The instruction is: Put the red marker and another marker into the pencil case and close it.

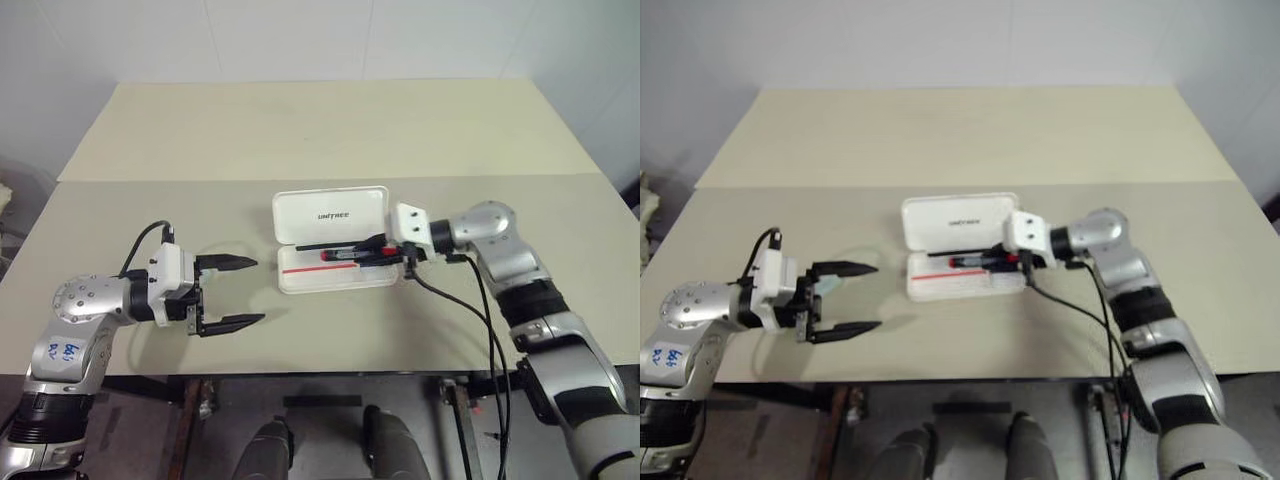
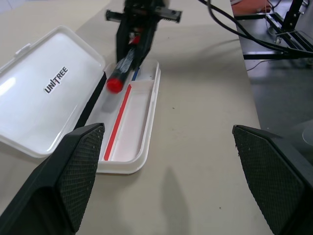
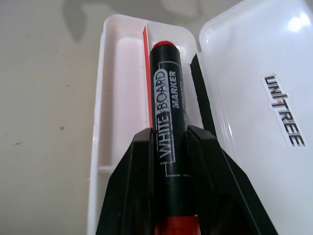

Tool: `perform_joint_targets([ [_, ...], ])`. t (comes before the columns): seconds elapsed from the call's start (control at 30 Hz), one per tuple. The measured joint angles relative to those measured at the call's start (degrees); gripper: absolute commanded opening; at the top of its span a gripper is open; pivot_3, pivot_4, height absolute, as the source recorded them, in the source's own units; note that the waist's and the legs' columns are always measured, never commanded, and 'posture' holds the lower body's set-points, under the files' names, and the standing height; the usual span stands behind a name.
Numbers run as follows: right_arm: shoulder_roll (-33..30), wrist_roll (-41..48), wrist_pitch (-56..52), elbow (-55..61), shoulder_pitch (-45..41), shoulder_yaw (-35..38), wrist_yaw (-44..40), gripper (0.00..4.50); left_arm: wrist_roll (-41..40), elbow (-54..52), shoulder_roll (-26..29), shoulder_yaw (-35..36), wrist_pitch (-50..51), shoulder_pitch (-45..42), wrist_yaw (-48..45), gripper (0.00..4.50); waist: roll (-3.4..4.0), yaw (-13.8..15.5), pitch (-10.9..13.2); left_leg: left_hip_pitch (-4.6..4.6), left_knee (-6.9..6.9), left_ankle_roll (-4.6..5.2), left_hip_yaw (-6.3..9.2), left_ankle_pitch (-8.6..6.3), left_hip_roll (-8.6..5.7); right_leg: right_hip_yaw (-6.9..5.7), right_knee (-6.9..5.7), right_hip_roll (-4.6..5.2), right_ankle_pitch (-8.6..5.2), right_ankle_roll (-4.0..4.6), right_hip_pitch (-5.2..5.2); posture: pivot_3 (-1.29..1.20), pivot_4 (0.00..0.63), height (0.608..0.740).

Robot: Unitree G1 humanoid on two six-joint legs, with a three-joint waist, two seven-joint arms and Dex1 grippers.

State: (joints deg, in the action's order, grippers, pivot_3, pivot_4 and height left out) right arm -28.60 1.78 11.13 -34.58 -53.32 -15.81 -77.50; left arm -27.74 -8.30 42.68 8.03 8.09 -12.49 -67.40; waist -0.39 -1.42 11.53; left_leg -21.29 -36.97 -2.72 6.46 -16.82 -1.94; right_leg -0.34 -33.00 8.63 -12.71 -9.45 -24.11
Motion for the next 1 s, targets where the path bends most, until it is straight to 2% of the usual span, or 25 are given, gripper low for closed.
perform_joint_targets([
  [0.1,0.59,-1.59,5.63,-3.46,-2.06,-0.65,-0.50,0.60,0.00,-0.23,-0.05,0.00,0.00,0.45,0.93,4.50,0.00,-0.26,0.00,-0.01,0.00,-0.06,-0.06,-0.01,0.01,0.05,0.01,-0.01,0.00,0.00,-0.03,0.00,0.150,0.740],
  [0.2,1.85,-2.45,6.82,-6.20,-3.32,-1.05,-1.01,0.60,-0.02,-0.98,-0.17,0.18,-0.01,1.65,1.80,4.50,0.00,-0.36,0.00,0.00,0.00,-0.05,-0.12,-0.02,0.04,0.12,-0.01,-0.05,0.00,0.00,-0.07,0.00,0.150,0.740],
  [0.33,5.74,-3.48,10.65,-9.99,-4.28,-1.03,2.90,0.60,-0.03,-2.46,-0.91,0.21,-0.01,2.46,2.96,4.50,0.00,-0.64,0.00,0.01,0.00,-0.07,-0.49,-0.02,0.09,0.55,-0.41,-0.12,-0.02,0.04,-0.44,0.00,0.150,0.740],
  [0.5,7.55,-4.82,11.69,-12.33,-5.32,-1.03,5.90,0.60,-0.02,-2.47,-0.97,0.21,-0.01,2.59,3.52,4.50,0.00,-0.65,0.00,0.10,-0.08,0.03,-0.58,-0.07,0.09,0.67,-0.53,-0.14,-0.01,0.05,-0.45,0.00,0.150,0.740],
  [0.77,8.87,-5.84,13.04,-14.31,-6.28,-1.26,5.65,0.60,-0.02,-2.46,-1.07,0.18,-0.01,2.47,3.59,4.50,0.00,-0.68,0.00,0.10,-0.06,0.03,-0.60,-0.08,0.13,0.69,-0.53,-0.18,-0.02,0.06,-0.47,0.00,0.150,0.740],
  [1.0,8.73,-5.78,13.89,-15.43,-6.35,-1.26,4.33,3.11,-0.01,-2.43,-1.08,0.04,-0.04,2.19,3.58,4.50,0.00,-0.73,0.00,0.10,-0.06,0.04,-0.61,-0.08,0.14,0.69,-0.53,-0.19,-0.02,0.06,-0.48,0.00,0.150,0.740],
])
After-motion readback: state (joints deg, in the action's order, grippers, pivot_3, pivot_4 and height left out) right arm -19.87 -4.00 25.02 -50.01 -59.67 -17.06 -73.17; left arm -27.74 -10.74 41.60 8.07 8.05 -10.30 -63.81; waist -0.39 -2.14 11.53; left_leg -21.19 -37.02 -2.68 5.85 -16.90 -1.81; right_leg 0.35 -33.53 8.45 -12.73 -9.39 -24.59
